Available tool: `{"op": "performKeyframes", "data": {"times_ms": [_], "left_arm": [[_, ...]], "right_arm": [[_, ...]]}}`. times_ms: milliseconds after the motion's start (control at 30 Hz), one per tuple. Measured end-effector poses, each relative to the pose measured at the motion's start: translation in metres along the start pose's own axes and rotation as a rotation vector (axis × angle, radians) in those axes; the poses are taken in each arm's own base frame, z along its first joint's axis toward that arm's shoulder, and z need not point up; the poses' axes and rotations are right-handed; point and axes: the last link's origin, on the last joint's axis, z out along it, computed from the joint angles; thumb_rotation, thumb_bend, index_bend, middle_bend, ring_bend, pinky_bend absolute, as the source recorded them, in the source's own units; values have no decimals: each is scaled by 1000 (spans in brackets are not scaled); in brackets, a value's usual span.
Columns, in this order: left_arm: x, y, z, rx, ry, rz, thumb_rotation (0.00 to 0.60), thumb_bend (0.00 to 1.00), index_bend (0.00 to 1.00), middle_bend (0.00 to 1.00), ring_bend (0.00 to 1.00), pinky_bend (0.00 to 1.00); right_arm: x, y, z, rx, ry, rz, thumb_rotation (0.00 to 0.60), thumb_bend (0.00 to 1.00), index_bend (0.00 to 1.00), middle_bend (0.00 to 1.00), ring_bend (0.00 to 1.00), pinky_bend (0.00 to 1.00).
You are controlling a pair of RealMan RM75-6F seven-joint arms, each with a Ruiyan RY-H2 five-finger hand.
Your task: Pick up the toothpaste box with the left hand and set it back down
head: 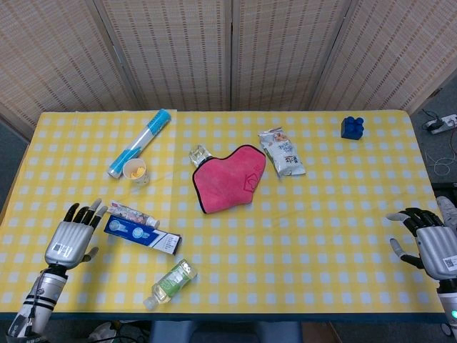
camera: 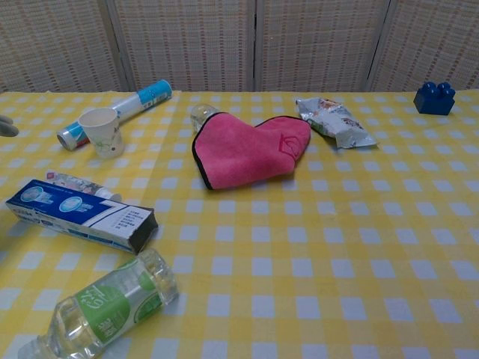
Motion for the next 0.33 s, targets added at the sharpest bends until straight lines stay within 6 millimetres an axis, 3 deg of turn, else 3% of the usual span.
{"op": "performKeyframes", "data": {"times_ms": [333], "left_arm": [[-7, -44, -39, 206, 83, -149, 600, 261, 0, 32, 129, 63]], "right_arm": [[1, -4, 5, 28, -17, -4, 600, 324, 319, 323, 208, 214]]}}
